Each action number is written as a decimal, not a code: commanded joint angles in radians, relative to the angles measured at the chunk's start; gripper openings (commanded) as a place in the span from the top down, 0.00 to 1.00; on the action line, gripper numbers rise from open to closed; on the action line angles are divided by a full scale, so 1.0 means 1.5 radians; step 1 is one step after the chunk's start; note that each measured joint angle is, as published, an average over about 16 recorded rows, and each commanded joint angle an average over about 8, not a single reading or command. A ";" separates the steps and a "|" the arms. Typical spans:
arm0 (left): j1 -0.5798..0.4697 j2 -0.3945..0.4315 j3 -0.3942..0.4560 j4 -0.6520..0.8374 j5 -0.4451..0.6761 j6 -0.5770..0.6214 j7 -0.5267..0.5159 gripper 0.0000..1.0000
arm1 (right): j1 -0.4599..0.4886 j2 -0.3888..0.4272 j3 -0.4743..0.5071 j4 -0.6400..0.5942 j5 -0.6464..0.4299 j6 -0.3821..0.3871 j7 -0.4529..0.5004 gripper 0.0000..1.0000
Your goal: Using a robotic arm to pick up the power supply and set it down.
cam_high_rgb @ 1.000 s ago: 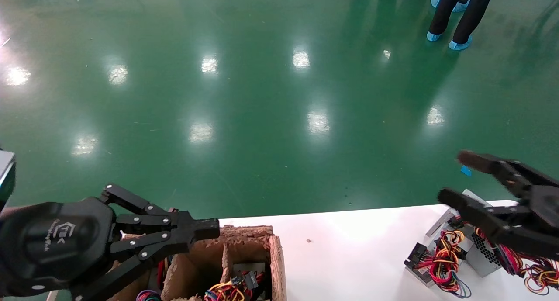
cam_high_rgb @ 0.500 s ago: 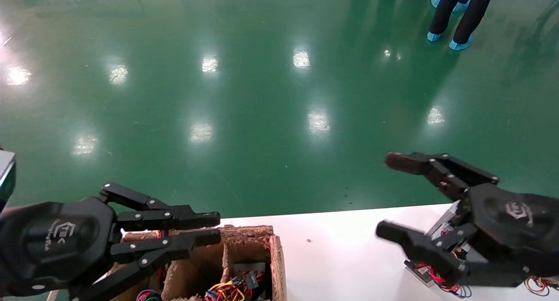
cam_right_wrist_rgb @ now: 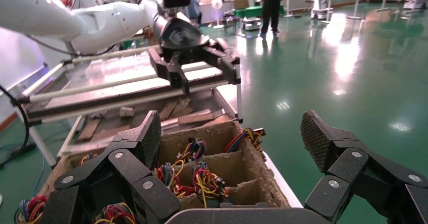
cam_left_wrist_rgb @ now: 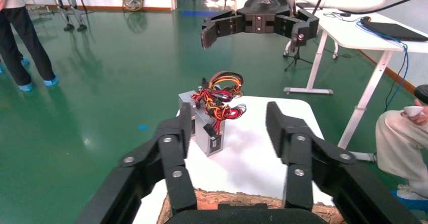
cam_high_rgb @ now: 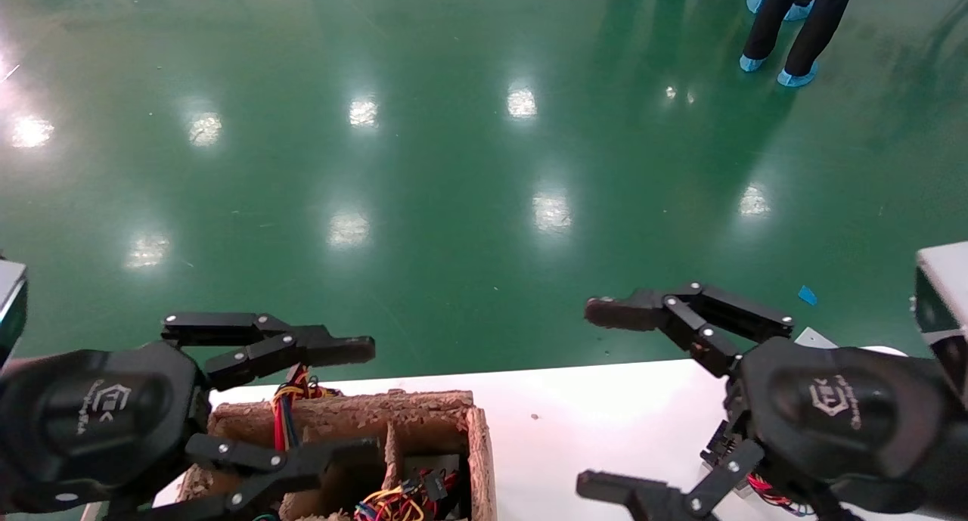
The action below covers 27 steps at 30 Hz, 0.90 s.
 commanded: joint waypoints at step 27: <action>0.000 0.000 0.000 0.000 0.000 0.000 0.000 0.00 | -0.032 -0.081 0.209 0.043 -0.196 -0.045 0.112 0.00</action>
